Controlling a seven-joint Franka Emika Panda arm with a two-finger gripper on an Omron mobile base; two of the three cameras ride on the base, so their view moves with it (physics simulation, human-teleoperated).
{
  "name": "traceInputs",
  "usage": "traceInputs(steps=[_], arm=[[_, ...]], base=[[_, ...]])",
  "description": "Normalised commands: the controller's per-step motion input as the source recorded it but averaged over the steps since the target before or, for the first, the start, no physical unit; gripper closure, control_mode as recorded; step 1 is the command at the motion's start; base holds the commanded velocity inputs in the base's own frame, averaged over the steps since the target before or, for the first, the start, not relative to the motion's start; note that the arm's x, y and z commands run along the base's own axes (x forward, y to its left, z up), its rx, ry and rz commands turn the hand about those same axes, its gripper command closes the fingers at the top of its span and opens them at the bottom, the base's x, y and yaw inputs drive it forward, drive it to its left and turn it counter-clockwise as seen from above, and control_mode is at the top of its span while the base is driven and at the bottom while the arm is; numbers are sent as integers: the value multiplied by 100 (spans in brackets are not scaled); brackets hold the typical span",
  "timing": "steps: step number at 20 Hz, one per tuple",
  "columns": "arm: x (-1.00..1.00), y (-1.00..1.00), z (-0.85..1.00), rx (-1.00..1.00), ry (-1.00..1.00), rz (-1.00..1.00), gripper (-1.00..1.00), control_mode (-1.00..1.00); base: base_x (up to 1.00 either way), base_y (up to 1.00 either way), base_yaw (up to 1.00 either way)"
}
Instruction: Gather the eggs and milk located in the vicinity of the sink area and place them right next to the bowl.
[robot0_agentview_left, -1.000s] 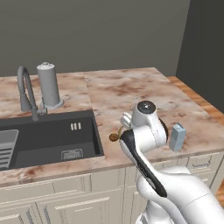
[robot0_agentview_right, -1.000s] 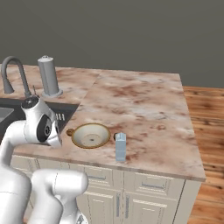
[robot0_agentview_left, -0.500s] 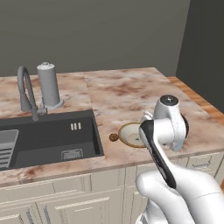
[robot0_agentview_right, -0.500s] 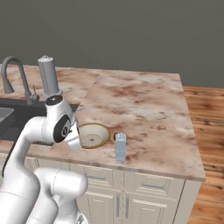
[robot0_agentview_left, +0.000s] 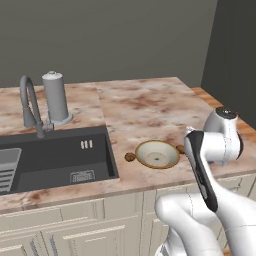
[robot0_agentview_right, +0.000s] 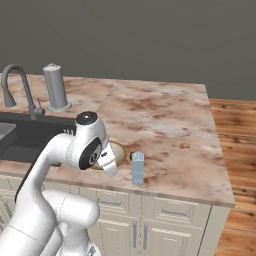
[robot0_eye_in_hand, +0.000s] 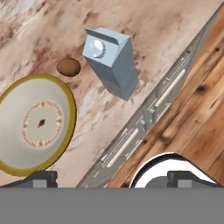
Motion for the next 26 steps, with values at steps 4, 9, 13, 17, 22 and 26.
traceInputs(steps=[4,9,13,17,22,26], arm=[[-6,-32,37,0,4,13,-100,-100],[0,-38,25,0,2,21,-100,-100],[0,-42,3,-3,4,32,-100,-100],[0,-34,0,-7,5,35,-100,-100],[17,-3,0,-8,11,34,-100,-100],[29,0,0,-9,5,32,-100,-100]], base=[[0,0,0],[0,0,0],[0,0,0],[0,0,0],[0,0,0],[0,0,0]])
